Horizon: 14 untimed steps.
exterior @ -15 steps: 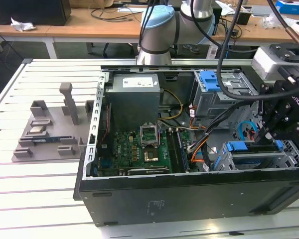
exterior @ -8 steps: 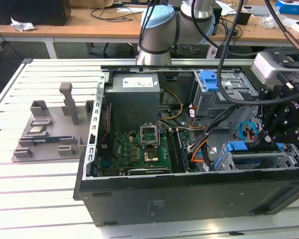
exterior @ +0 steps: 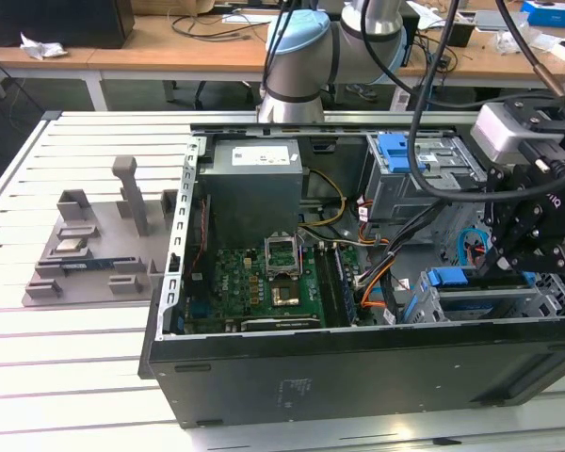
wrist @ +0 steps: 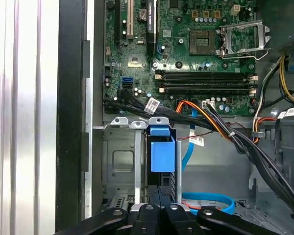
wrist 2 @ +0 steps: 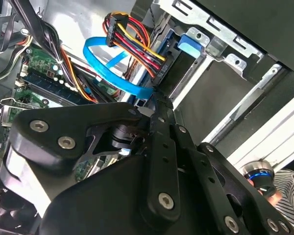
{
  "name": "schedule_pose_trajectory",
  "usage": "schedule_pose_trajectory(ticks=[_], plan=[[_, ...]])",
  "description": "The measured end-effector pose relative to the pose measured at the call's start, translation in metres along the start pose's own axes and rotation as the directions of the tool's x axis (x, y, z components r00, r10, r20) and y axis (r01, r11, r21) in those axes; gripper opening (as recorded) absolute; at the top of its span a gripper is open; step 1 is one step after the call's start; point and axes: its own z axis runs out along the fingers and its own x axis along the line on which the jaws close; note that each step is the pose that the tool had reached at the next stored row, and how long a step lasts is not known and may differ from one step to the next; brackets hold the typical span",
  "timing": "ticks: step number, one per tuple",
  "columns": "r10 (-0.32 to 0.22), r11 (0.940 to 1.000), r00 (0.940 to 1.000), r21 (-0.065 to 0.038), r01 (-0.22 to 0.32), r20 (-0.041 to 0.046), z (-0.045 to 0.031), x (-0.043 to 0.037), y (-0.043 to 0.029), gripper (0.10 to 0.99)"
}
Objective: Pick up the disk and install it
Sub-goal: 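Insert the second disk wire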
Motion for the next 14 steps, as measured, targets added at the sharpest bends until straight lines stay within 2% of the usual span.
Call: schedule_pose_trajectory(ticks=[5,10,11,13,14], plan=[[0.0,1.0,1.0,0.0,0.0,0.0001,0.0007,-0.0101,-0.0001,0.106],[0.0,1.0,1.0,0.0,0.0,-0.0003,0.0008,-0.0101,-0.0001,0.114],[0.0,1.0,1.0,0.0,0.0,-0.0004,0.0008,-0.0101,-0.0001,0.18],[0.0,1.0,1.0,0.0,0.0,-0.0036,0.0,-0.0104,0.0,0.18],[0.0,1.0,1.0,0.0,0.0,-0.0067,-0.0034,-0.0113,0.0001,0.18]])
